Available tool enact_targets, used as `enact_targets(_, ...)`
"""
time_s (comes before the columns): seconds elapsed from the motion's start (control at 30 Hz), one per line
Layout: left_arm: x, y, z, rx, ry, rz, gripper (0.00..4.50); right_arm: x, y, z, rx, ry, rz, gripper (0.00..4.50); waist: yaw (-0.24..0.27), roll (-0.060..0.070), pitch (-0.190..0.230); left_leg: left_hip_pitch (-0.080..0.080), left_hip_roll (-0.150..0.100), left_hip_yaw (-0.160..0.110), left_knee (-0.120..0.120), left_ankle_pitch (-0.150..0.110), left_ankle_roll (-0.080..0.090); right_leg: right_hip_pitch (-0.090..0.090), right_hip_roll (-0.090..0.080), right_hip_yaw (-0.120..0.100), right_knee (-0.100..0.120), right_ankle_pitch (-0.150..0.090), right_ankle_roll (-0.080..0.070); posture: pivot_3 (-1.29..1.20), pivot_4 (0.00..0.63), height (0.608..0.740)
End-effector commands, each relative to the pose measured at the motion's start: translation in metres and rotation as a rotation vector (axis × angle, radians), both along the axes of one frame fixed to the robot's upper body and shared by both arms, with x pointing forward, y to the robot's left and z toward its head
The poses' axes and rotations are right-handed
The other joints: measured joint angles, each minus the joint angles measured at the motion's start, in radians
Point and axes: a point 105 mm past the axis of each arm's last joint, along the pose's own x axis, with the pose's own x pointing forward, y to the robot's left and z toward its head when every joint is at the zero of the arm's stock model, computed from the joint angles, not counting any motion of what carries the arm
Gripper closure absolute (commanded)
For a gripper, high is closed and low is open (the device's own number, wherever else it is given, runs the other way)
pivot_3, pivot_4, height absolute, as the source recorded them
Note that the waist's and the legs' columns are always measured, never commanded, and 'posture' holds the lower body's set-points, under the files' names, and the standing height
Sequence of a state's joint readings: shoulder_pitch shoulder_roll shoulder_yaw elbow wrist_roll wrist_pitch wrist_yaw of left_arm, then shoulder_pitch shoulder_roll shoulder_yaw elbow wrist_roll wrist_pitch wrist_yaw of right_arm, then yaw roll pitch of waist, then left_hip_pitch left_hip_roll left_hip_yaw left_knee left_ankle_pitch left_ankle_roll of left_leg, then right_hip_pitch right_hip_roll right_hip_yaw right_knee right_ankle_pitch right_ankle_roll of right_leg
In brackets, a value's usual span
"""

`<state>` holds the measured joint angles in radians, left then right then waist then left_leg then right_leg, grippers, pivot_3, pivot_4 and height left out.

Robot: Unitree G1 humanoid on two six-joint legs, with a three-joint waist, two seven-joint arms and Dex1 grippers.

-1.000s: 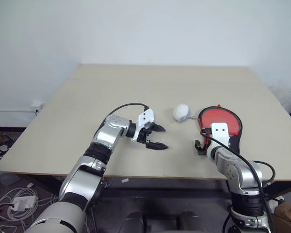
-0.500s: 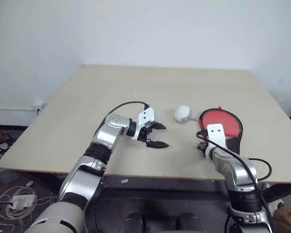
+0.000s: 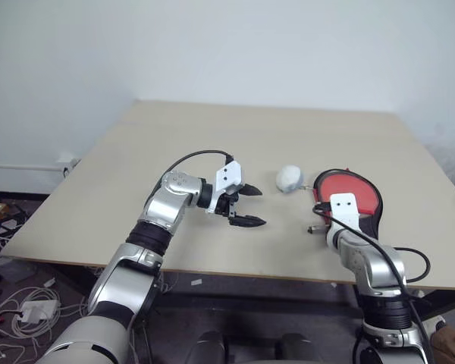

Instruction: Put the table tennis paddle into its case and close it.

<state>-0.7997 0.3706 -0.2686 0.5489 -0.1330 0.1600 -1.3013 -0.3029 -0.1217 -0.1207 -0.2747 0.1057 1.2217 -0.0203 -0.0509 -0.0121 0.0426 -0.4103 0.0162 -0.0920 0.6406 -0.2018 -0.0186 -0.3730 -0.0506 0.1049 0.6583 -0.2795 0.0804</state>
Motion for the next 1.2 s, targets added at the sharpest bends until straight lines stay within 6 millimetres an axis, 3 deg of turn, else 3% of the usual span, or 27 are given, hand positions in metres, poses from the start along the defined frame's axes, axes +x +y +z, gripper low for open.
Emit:
enact_targets(0.03, 0.004, 0.002, 0.022, -0.039, -0.042, 0.003, 0.00, -0.003, 0.018, 0.034, 0.188, -0.079, 0.104, 4.49, 0.000, 0.002, 0.001, 0.000, 0.000, 0.000, -0.001, 0.000, 0.000, -0.001, 0.000, 0.000, 0.000, 0.000, 0.000, 0.00, 0.000, 0.740)
enact_targets(0.17, 0.004, 0.003, 0.024, -0.034, -0.045, -0.003, 0.00, -0.017, 0.032, 0.041, 0.296, -0.050, 0.175, 4.49, -0.004, 0.005, 0.002, 0.000, 0.000, 0.000, -0.006, 0.000, 0.000, -0.004, 0.001, 0.001, 0.001, 0.000, 0.000, 0.00, 0.000, 0.740)
enact_targets(0.33, 0.003, 0.000, 0.022, -0.028, -0.043, -0.015, 0.00, -0.045, 0.047, 0.030, 0.395, 0.034, 0.240, 4.49, -0.002, 0.006, 0.002, 0.000, 0.001, 0.000, -0.008, 0.000, 0.000, -0.005, 0.001, 0.001, 0.001, 0.000, 0.000, 0.00, 0.000, 0.740)
enact_targets(0.6, 0.002, -0.004, 0.021, -0.018, -0.043, -0.029, 0.00, -0.089, 0.079, 0.039, 0.618, -0.005, 0.413, 4.49, -0.003, 0.006, 0.003, 0.000, 0.001, 0.000, -0.008, 0.000, 0.000, -0.005, 0.001, 0.001, 0.001, 0.000, 0.000, 0.00, 0.000, 0.740)
enact_targets(0.87, 0.004, -0.002, 0.021, -0.006, -0.043, -0.028, 0.00, -0.125, 0.092, 0.038, 0.773, 0.001, 0.415, 4.49, -0.002, 0.007, 0.003, 0.000, 0.001, 0.000, -0.008, 0.000, 0.000, -0.005, 0.001, 0.001, 0.000, 0.000, 0.000, 0.00, 0.000, 0.740)
enact_targets(1.0, 0.004, -0.003, 0.021, -0.005, -0.046, -0.029, 0.00, -0.128, 0.087, 0.035, 0.741, 0.012, 0.387, 4.49, -0.002, 0.007, 0.003, 0.000, 0.001, 0.000, -0.008, 0.000, 0.000, -0.005, 0.001, 0.001, 0.000, -0.001, 0.000, 0.00, 0.000, 0.740)
enact_targets(1.1, 0.004, -0.006, 0.020, -0.006, -0.047, -0.033, 0.00, -0.122, 0.084, 0.043, 0.696, -0.019, 0.437, 4.49, -0.002, 0.007, 0.003, 0.000, 0.001, 0.000, -0.008, 0.000, 0.000, -0.005, 0.001, 0.001, 0.000, -0.001, 0.000, 0.00, 0.000, 0.740)
enact_targets(1.2, 0.004, -0.006, 0.021, -0.010, -0.046, -0.035, 0.00, -0.117, 0.077, 0.042, 0.662, -0.019, 0.428, 3.69, -0.002, 0.007, 0.003, 0.000, 0.001, 0.001, -0.008, 0.000, 0.000, -0.005, 0.001, 0.001, 0.000, -0.001, 0.000, 0.00, 0.000, 0.740)
